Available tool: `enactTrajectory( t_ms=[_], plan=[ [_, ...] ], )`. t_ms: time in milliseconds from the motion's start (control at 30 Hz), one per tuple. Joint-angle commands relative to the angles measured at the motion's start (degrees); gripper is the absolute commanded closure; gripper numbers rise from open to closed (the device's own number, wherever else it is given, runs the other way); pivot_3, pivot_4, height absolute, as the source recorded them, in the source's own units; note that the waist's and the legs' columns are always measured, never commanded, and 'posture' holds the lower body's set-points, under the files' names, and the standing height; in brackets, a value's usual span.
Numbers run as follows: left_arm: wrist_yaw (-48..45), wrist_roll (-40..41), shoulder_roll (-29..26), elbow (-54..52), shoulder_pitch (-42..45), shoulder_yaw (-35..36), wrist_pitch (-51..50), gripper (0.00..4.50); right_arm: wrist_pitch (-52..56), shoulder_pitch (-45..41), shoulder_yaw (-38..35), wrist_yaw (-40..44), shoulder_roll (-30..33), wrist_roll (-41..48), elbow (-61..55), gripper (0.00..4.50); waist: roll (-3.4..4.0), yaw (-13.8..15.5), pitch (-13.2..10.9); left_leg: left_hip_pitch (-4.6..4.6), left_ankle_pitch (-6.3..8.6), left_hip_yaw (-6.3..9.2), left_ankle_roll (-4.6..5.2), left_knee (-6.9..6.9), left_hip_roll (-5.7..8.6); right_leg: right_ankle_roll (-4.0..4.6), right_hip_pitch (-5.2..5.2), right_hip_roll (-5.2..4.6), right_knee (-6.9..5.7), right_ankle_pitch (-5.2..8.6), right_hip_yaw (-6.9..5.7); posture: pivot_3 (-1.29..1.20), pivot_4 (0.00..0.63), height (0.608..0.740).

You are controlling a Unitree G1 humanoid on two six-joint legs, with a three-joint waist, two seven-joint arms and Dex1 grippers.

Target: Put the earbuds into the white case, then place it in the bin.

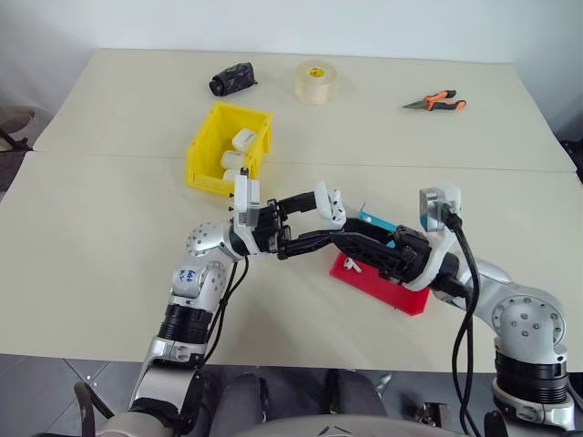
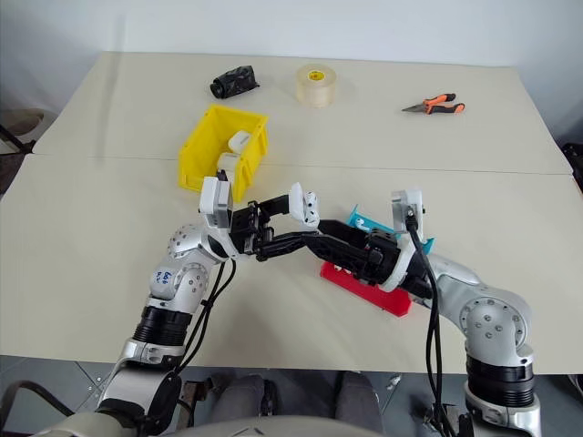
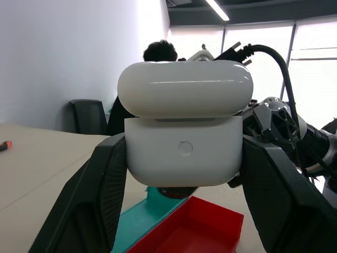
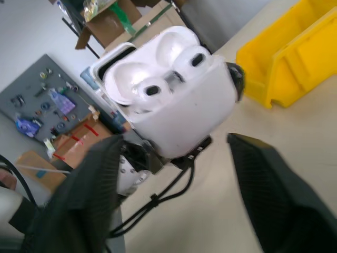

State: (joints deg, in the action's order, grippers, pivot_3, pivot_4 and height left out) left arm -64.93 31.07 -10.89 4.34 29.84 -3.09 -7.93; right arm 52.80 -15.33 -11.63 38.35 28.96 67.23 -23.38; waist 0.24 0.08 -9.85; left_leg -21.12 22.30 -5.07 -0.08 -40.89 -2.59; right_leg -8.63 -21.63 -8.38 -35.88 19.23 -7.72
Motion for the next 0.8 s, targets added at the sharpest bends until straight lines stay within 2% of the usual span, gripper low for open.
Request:
enactTrajectory(
  t_ms=[33, 67, 167, 333, 433, 467, 633, 800],
  plan=[
    [0.21, -1.23, -3.99, -4.03, -2.43, -0.02, -1.33, 1.7, -1.36, 0.45, -1.93, 2.64, 3.44, -1.77, 1.45, 1.03, 0.0, -0.07, 0.0, 0.0, 0.0, 0.0, 0.0, 0.01, 0.0, 0.0, 0.0, 0.0, 0.0, 0.0, 0.0, 0.0, 0.15, 0.74],
    [1.7, -4.16, -6.23, -4.41, -2.7, -0.47, -1.08, 1.7, -2.47, 0.78, -1.62, 4.03, 4.94, -3.62, 1.66, 1.03, 0.0, -0.07, 0.0, 0.01, 0.0, -0.01, 0.0, 0.02, 0.0, 0.0, 0.0, 0.0, 0.0, 0.0, 0.01, 0.0, 0.15, 0.74],
    [3.98, -11.19, -12.09, -5.5, -2.39, -1.97, -0.03, 1.7, -4.63, 1.39, -0.82, 7.88, 8.63, -7.54, 2.28, 1.59, 0.0, -0.01, 0.0, 0.0, 0.0, -0.01, 0.0, 0.02, -0.01, 0.0, 0.0, 0.0, 0.01, 0.0, -0.01, 0.0, 0.15, 0.74],
    [3.35, -16.32, -18.69, -7.92, 0.13, -5.47, -3.26, 1.7, -9.75, 1.16, 3.92, 15.8, 13.14, -15.14, 0.59, 3.27, -0.03, 1.05, -0.02, -0.03, 0.0, -0.02, 0.0, 0.0, 0.0, 0.0, 0.0, 0.0, 0.06, 0.0, 0.01, 0.0, 0.15, 0.74],
    [2.16, -18.1, -20.12, -8.57, 1.9, -8.51, -4.55, 1.7, -11.55, -1.25, 8.2, 18.8, 13.67, -17.69, -1.62, 4.34, -0.03, 1.28, -0.02, -0.02, 0.0, -0.06, 0.0, 0.01, -0.01, 0.0, -0.01, 0.0, 0.06, 0.0, 0.01, 0.0, 0.15, 0.74],
    [2.04, -18.58, -20.14, -8.67, 2.42, -9.45, -5.1, 1.7, -11.13, -2.46, 9.28, 18.73, 13.06, -17.53, -2.15, 4.46, -0.03, 1.28, -0.02, -0.02, 0.0, -0.06, 0.0, -0.01, -0.01, 0.0, -0.01, 0.0, 0.06, 0.0, 0.01, 0.0, 0.15, 0.74],
    [2.69, -19.05, -17.82, -8.7, 3.83, -12.32, -6.84, 1.7, -10.62, -8.38, 14.79, 17.35, 10.31, -20.11, -2.81, 4.46, -0.05, 1.3, -0.03, -0.03, 0.0, -0.05, 0.0, -0.02, -0.01, 0.0, -0.01, 0.0, 0.05, 0.0, -0.01, 0.0, 0.15, 0.74],
    [3.14, -19.11, -16.47, -9.58, 3.57, -13.57, -7.72, 1.7, -8.19, -13.39, 16.77, 14.31, 6.74, -20.52, -1.01, 4.46, -0.05, 1.24, -0.03, -0.04, 0.0, -0.05, 0.0, -0.04, -0.01, 0.0, -0.03, 0.0, 0.02, 0.0, -0.01, 0.0, 0.15, 0.74]
  ],
)
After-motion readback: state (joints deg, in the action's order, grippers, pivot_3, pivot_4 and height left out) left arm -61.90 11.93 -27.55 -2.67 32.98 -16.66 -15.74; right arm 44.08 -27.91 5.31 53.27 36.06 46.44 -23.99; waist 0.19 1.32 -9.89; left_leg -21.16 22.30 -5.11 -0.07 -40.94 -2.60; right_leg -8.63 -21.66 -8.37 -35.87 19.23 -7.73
